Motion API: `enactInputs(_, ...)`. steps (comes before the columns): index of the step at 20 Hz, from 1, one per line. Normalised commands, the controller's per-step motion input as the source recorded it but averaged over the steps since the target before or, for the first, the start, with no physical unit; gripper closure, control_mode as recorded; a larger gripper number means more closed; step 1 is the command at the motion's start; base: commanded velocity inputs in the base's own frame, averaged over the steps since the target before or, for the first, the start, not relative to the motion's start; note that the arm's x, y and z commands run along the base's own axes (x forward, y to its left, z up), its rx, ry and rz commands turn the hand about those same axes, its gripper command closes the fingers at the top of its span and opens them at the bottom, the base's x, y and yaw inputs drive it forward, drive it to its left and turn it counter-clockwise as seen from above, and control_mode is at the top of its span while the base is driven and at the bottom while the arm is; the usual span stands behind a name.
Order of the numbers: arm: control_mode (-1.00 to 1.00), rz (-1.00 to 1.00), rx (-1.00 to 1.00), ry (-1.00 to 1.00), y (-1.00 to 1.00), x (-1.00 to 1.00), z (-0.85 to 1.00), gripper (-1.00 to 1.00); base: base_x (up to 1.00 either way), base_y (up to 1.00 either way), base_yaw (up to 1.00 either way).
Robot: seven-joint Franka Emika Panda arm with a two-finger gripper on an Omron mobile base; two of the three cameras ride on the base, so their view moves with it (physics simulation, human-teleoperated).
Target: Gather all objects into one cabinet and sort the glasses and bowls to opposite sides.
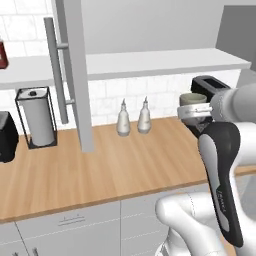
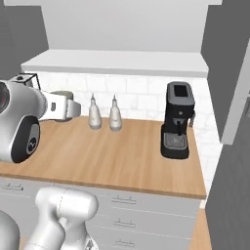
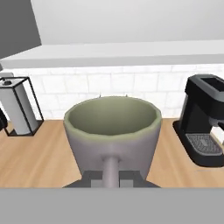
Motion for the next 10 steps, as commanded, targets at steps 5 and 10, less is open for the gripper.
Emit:
enactInputs(5,1.0,0.0,0.0,0.0,0.0,0.0,0.0,1.0,-1.0,-0.12,0.29)
enactInputs(10,1.0,0.0,0.0,0.0,0.0,0.0,0.0,1.0,-0.36,-0.04,0.67)
